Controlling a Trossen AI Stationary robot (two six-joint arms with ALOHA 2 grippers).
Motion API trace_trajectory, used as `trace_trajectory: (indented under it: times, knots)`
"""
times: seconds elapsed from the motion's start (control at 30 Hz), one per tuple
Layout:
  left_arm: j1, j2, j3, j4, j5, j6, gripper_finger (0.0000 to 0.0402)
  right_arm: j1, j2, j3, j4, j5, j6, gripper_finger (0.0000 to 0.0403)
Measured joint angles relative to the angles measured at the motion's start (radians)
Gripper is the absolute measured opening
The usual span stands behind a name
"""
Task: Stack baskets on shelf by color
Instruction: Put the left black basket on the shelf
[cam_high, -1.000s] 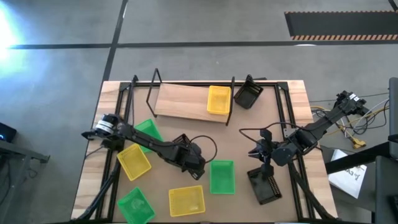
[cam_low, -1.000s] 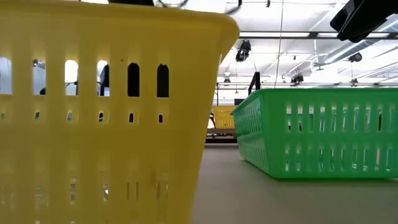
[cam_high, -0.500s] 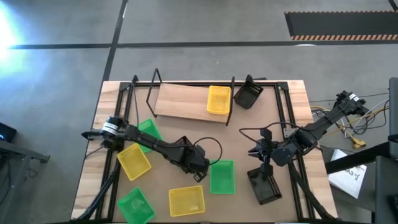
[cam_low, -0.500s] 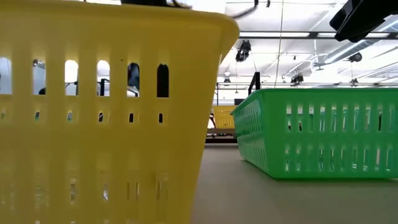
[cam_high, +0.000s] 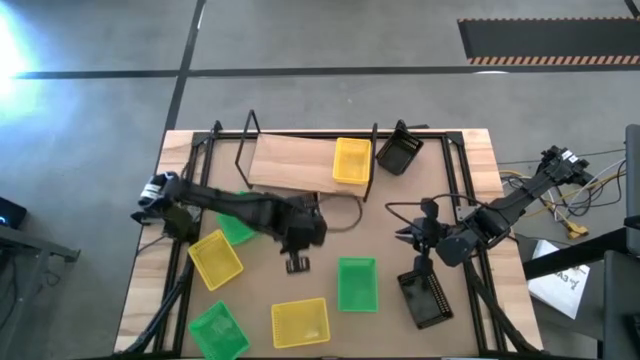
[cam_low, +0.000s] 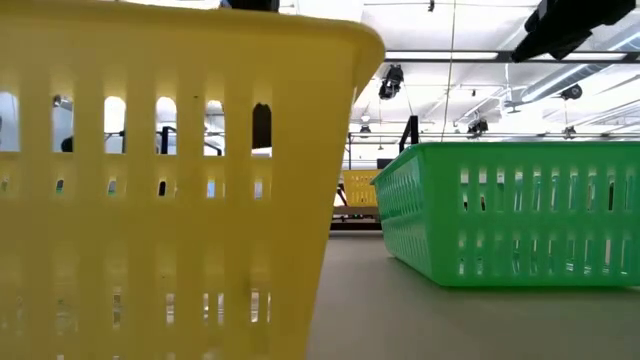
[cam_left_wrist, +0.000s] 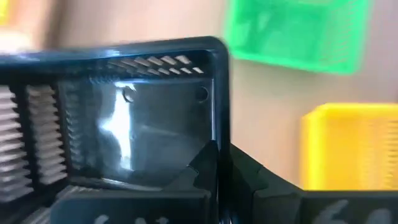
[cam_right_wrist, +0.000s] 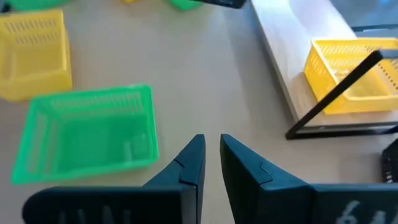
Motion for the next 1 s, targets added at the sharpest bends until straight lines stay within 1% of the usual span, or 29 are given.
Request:
trace_trajectory:
  times: [0.13,0.27,0.37,0.47,0.6,0.73,0.83,1.0]
  knots:
    - [0.119,-0.017,-0.043,-0.07,-0.003,0.199,0.0,-0.005,0.0,0.0,0.069,0.02,0.0,0.0043]
    - [0.241,-0.031,-0.115,-0.063,-0.026,0.408,0.0,-0.01,0.009,0.0,0.153,0.028,0.009,0.0043]
    - [0.324,-0.041,-0.174,-0.062,-0.028,0.544,0.0,-0.014,0.021,0.001,0.201,0.055,0.081,0.0043]
    - [0.399,-0.045,-0.239,-0.058,-0.041,0.646,0.0,-0.015,0.039,0.005,0.228,0.092,0.168,0.0043]
    - [0.488,-0.049,-0.315,-0.051,-0.067,0.753,0.0,-0.015,0.083,0.029,0.228,0.129,0.241,0.0043]
    - [0.556,-0.05,-0.379,-0.006,-0.07,0.818,0.0,-0.022,0.145,0.074,0.226,0.133,0.244,0.0043]
    - [0.587,-0.052,-0.402,0.007,-0.078,0.853,0.0,-0.032,0.203,0.119,0.225,0.137,0.241,0.0043]
    - [0.627,-0.052,-0.411,0.011,-0.079,0.864,0.0,-0.06,0.306,0.203,0.216,0.166,0.226,0.0043]
